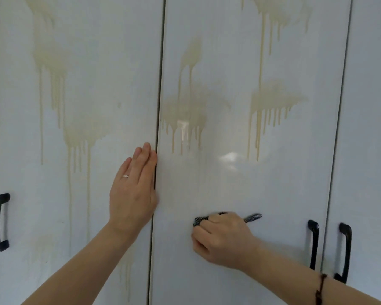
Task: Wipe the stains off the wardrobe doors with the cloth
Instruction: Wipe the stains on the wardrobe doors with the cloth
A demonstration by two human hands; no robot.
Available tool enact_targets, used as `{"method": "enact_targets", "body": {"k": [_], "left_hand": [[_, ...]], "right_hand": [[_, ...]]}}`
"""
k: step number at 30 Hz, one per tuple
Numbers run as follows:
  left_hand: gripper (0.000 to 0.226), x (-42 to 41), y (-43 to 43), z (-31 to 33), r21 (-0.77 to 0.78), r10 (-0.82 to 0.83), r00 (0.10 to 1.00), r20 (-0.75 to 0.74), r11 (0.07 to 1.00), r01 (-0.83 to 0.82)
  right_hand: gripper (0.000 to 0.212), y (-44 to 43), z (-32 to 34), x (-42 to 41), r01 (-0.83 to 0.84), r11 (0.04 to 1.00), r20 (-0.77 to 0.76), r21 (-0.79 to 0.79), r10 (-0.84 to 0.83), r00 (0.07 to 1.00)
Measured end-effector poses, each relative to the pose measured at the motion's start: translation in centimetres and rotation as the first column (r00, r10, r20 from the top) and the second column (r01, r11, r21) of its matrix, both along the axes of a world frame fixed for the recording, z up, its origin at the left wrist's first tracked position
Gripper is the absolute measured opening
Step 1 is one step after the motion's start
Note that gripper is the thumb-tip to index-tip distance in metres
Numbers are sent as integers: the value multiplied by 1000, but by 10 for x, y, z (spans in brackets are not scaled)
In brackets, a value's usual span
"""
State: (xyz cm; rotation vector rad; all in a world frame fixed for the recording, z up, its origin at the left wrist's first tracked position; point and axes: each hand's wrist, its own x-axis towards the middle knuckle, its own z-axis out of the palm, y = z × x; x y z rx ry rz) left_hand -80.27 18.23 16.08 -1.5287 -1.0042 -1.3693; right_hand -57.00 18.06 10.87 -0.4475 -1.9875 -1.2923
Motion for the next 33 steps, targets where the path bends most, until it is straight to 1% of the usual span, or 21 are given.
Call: {"method": "enact_targets", "body": {"k": [2, 4, 5, 7, 9, 11, 12, 13, 14, 17, 19, 21, 22, 23, 25, 27, 29, 31, 33], "left_hand": [[45, -6, -8, 12, 19, 10, 999, -50, 1000, -10], [47, -22, -20, 30, 10, 4, 996, -85, 1000, -3], [50, -29, -24, 40, 6, 2, 995, -103, 1000, -1], [55, -43, -27, 67, 9, 0, 992, -126, 1000, 1], [61, -50, -28, 97, 16, 27, 993, -119, 1000, -25], [67, -57, -28, 131, 26, 66, 992, -107, 998, -64], [70, -58, -27, 145, 22, 83, 989, -119, 996, -81], [72, -63, -26, 160, 28, 96, 984, -149, 995, -93], [72, -65, -24, 172, 35, 107, 976, -189, 994, -103], [66, -68, -14, 201, 99, 131, 949, -288, 989, -106], [59, -66, -7, 216, 118, 139, 935, -327, 987, -106], [52, -61, -3, 231, 174, 177, 911, -372, 977, -119], [49, -60, -3, 240, 197, 182, 903, -390, 974, -111], [45, -60, -6, 249, 207, 181, 897, -404, 973, -103], [39, -63, -9, 267, 210, 164, 905, -391, 974, -86], [39, -67, -11, 283, 202, 132, 925, -356, 978, -62], [37, -69, -9, 292, 183, 86, 937, -340, 983, -23], [35, -69, -1, 294, 220, 82, 931, -355, 975, -2], [36, -67, 4, 293, 272, 154, 904, -398, 961, -44]], "right_hand": [[28, 5, 32, -27, -10, 998, -48, 62, 13, 999], [24, 7, 90, -59, 24, 994, -211, 103, -2, 977], [22, 7, 123, -72, 50, 993, -321, 108, -12, 947], [21, 6, 187, -97, 66, 991, -526, 113, 3, 850], [25, 4, 228, -112, 73, 995, -646, 75, -8, 764], [25, 5, 238, -127, 83, 996, -710, 18, -46, 703], [24, 5, 230, -131, 90, 996, -723, 12, -54, 688], [23, 5, 218, -137, 96, 995, -712, 29, -47, 701], [22, 5, 198, -141, 95, 994, -673, 56, -33, 739], [21, 7, 120, -143, 81, 989, -455, 126, -15, 891], [23, 8, 83, -138, 73, 984, -324, 163, -17, 946], [24, 8, 84, -134, 52, 986, -264, 161, -8, 964], [25, 7, 99, -134, 63, 986, -262, 153, -21, 965], [24, 6, 118, -136, 82, 988, -284, 132, -41, 958], [22, 3, 173, -142, 137, 989, -397, 63, -101, 912], [23, 3, 239, -148, 197, 980, -561, 2, -162, 812], [23, 4, 294, -155, 253, 967, -691, -18, -195, 696], [22, 6, 321, -160, 274, 962, -740, -24, -201, 642], [22, 6, 314, -163, 259, 965, -762, -34, -192, 618]]}}
